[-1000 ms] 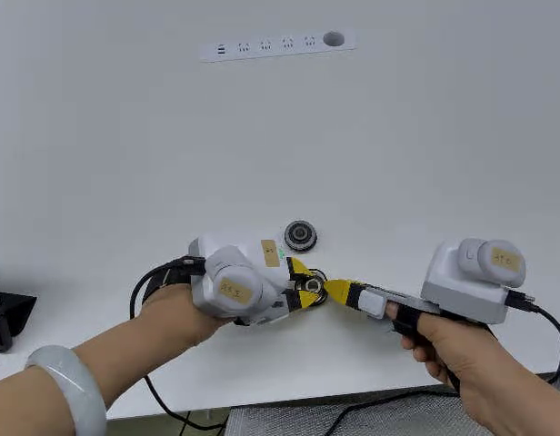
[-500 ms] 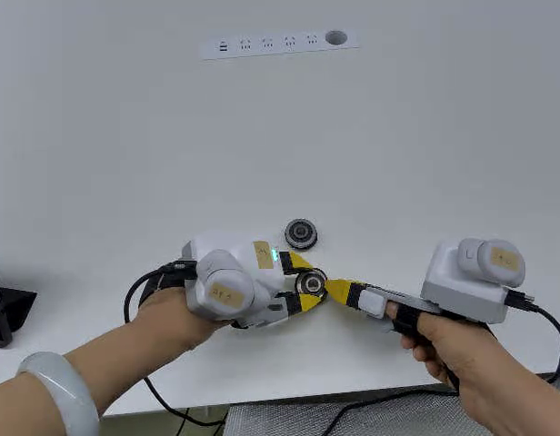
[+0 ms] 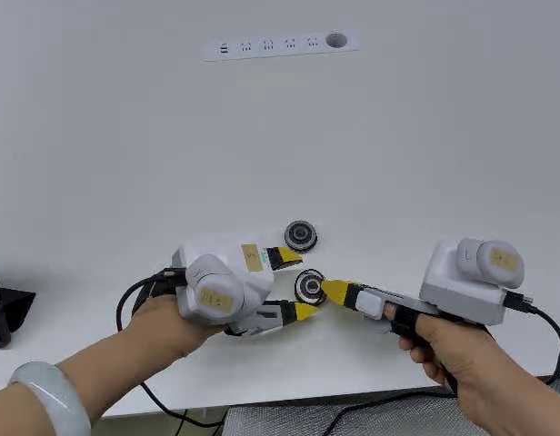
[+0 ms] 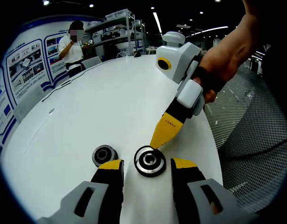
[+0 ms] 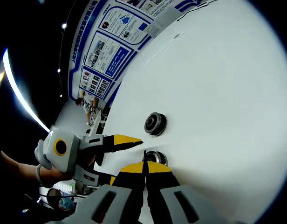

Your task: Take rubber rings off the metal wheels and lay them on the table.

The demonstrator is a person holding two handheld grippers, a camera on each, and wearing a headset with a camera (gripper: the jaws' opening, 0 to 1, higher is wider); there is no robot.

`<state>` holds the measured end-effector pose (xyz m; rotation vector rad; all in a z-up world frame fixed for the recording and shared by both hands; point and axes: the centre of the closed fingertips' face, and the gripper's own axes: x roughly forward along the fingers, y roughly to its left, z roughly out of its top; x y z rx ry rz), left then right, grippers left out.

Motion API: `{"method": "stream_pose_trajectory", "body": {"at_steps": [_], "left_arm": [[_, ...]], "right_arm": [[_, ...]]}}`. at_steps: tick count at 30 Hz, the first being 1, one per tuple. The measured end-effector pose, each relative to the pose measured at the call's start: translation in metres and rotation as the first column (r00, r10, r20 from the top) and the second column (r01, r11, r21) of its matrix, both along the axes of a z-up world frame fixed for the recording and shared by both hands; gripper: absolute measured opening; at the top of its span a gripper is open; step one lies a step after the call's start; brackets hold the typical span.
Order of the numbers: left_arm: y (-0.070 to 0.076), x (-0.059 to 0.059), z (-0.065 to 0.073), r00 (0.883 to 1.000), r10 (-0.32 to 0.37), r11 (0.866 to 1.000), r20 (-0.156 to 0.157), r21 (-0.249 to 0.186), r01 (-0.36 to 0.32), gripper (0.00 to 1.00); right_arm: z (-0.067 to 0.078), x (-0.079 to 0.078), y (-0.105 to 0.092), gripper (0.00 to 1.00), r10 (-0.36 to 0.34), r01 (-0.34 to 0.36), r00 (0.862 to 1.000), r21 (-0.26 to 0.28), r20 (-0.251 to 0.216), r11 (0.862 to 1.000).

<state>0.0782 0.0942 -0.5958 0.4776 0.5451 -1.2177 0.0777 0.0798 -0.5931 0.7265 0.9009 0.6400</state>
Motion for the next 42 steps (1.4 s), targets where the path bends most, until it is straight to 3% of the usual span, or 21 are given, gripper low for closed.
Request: {"method": "stream_pose_trajectory", "body": {"at_steps": [20,34,42], "left_arm": [[0.012,0.005,-0.004,0.997,0.072,0.996,-0.021,-0.049,-0.073,0.52],[0.017,0.007,-0.001,0.994,0.107,0.991,-0.026,-0.071,-0.109,0.60],[0.020,0.005,-0.001,0.992,0.119,0.990,-0.037,-0.069,-0.122,0.58]], "right_arm": [[0.016,0.001,-0.004,0.02,-0.017,0.016,1.000,0.040,0.013,0.999],[0.018,0.008,-0.030,0.02,-0.089,0.088,0.996,0.036,0.016,0.995],[0.008,0.018,-0.055,0.02,-0.143,0.143,0.990,0.008,0.005,0.990]]}}
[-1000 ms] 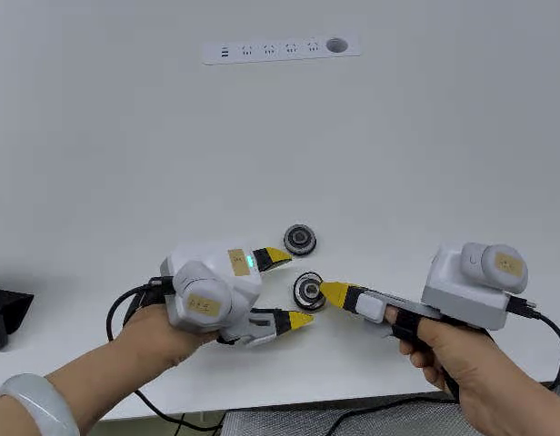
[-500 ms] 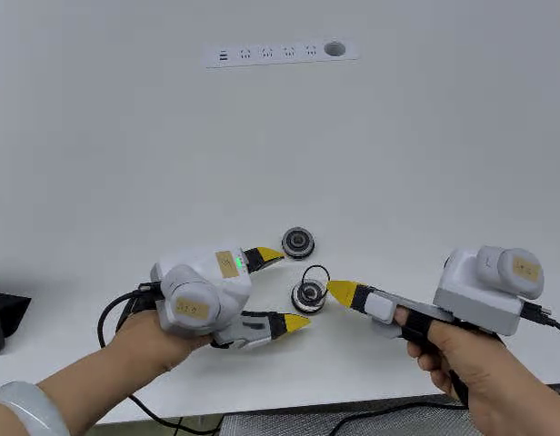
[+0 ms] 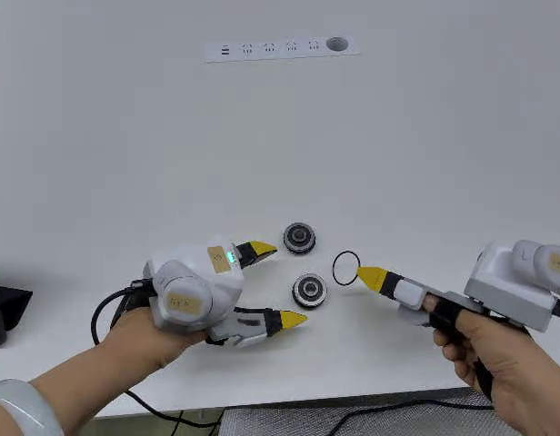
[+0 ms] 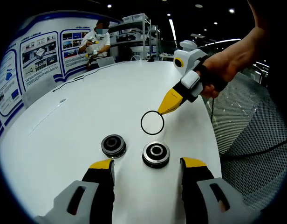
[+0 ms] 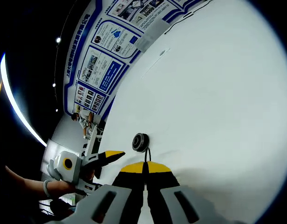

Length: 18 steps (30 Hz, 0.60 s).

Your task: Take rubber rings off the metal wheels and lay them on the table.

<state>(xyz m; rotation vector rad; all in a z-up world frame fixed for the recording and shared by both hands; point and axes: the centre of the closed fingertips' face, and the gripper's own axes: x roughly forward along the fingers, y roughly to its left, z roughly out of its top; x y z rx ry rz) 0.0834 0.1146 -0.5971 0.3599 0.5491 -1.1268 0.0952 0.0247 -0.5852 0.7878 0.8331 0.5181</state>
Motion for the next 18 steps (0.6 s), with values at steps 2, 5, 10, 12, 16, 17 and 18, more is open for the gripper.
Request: {"method": "stream_pose_trajectory", "body": {"at_steps": [2,5,10,12,16,17,18], "left_arm": [[0.001,0.000,0.000,1.000,0.000,1.000,0.001,0.001,0.000,0.58],[0.001,0.001,-0.001,1.000,0.001,1.000,-0.001,0.002,-0.001,0.58],[0.002,0.001,-0.002,1.000,0.001,1.000,-0.005,0.007,-0.001,0.57],[0.001,0.000,-0.002,1.000,-0.001,1.000,-0.003,0.011,0.001,0.57],[0.002,0.001,-0.003,1.000,0.001,1.000,-0.005,0.010,-0.001,0.57],[0.002,0.001,-0.003,1.000,-0.001,1.000,-0.006,0.010,0.001,0.57],[0.002,0.001,-0.003,1.000,-0.002,1.000,-0.006,0.010,0.002,0.57]], "right_arm": [[-0.003,0.001,-0.006,0.02,-0.009,0.009,1.000,-0.012,-0.003,1.000],[-0.007,0.001,-0.013,0.02,-0.020,0.020,1.000,-0.036,-0.010,0.999],[-0.014,0.000,-0.022,0.02,-0.024,0.022,1.000,-0.068,-0.021,0.997],[-0.017,0.000,-0.023,0.02,-0.016,0.014,1.000,-0.090,-0.020,0.996],[-0.020,0.000,-0.022,0.02,0.008,-0.009,1.000,-0.137,-0.006,0.990],[-0.021,0.001,-0.022,0.02,0.016,-0.016,1.000,-0.153,0.000,0.988],[-0.022,0.000,-0.022,0.02,0.021,-0.020,1.000,-0.167,0.002,0.986]]}}
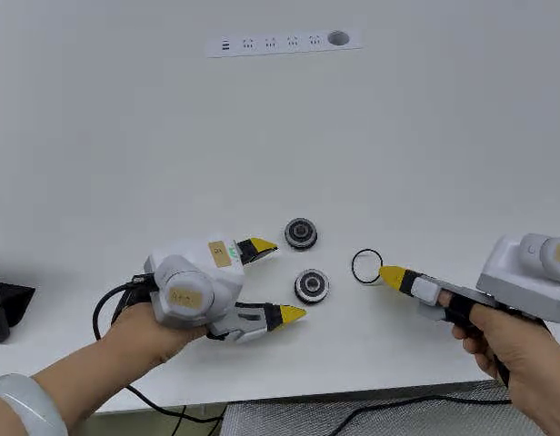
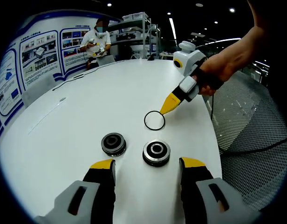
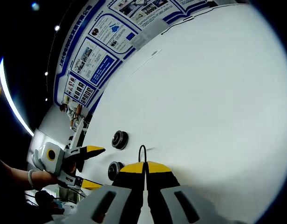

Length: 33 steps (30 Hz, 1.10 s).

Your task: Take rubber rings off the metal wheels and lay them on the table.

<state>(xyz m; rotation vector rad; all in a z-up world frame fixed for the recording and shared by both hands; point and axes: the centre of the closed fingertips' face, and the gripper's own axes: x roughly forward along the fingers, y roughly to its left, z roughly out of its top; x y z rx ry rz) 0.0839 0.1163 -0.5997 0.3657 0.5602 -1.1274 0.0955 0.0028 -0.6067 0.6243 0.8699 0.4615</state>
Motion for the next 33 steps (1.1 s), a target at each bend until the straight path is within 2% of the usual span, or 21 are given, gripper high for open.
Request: {"method": "stream_pose_trajectory", "body": {"at_steps": [3,15,21,23,26,33], "left_arm": [[0.000,0.000,-0.001,1.000,-0.001,1.000,-0.002,0.003,0.001,0.57],[0.001,0.000,-0.001,1.000,-0.001,1.000,-0.006,0.005,0.001,0.56],[0.000,0.000,-0.001,1.000,-0.004,1.000,-0.007,0.005,0.004,0.55],[-0.001,-0.001,-0.001,1.000,-0.005,1.000,-0.006,0.005,0.006,0.55],[-0.002,-0.001,0.000,1.000,-0.006,1.000,-0.006,0.001,0.006,0.53],[-0.006,-0.002,0.003,1.000,-0.013,1.000,-0.007,-0.006,0.013,0.50]], "right_arm": [[-0.002,-0.001,0.001,0.03,0.019,-0.019,1.000,-0.049,0.014,0.999],[0.001,-0.001,0.002,0.10,0.076,-0.067,0.996,-0.148,0.053,0.987],[0.003,0.002,-0.004,0.17,0.133,-0.104,0.986,-0.252,0.101,0.962],[0.003,0.002,-0.002,0.17,0.137,-0.110,0.985,-0.234,0.104,0.966],[0.008,0.001,0.009,0.17,0.134,-0.115,0.985,-0.169,0.107,0.979],[0.009,-0.002,0.020,0.17,0.131,-0.120,0.987,-0.116,0.095,0.986]]}}
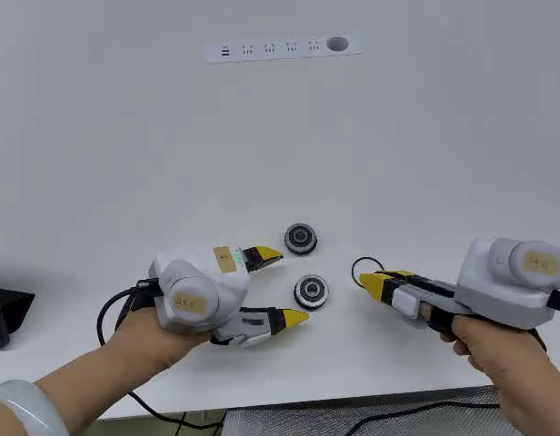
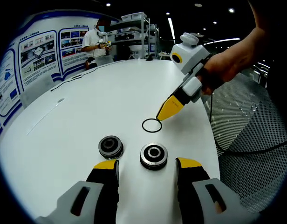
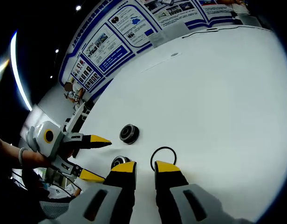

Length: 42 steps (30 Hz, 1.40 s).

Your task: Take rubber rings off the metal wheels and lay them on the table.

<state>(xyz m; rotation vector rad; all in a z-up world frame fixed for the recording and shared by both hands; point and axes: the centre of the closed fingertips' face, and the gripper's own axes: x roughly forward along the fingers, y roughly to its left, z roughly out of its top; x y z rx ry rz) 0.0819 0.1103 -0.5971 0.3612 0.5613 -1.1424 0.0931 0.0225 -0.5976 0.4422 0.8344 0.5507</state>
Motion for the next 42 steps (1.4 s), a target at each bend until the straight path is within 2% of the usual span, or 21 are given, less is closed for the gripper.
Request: {"method": "stream_pose_trajectory", "body": {"at_steps": [11,21,30,42], "left_arm": [[-0.011,-0.001,0.004,1.000,-0.021,1.000,0.003,-0.008,0.021,0.39],[-0.017,-0.002,0.002,0.999,-0.043,0.999,-0.007,-0.003,0.043,0.31],[-0.019,-0.004,-0.002,0.998,-0.060,0.998,-0.009,0.027,0.060,0.23],[-0.023,-0.002,-0.005,0.996,-0.085,0.995,-0.013,0.044,0.085,0.17]], "right_arm": [[-0.002,-0.009,0.021,0.17,0.001,0.004,0.998,0.096,-0.057,0.995],[-0.007,-0.017,0.032,0.17,0.015,-0.006,0.997,0.118,-0.082,0.993],[-0.008,-0.019,0.040,0.17,0.006,0.011,0.994,0.161,-0.108,0.987],[-0.010,-0.019,0.041,0.17,-0.008,0.031,0.992,0.185,-0.128,0.982]]}}
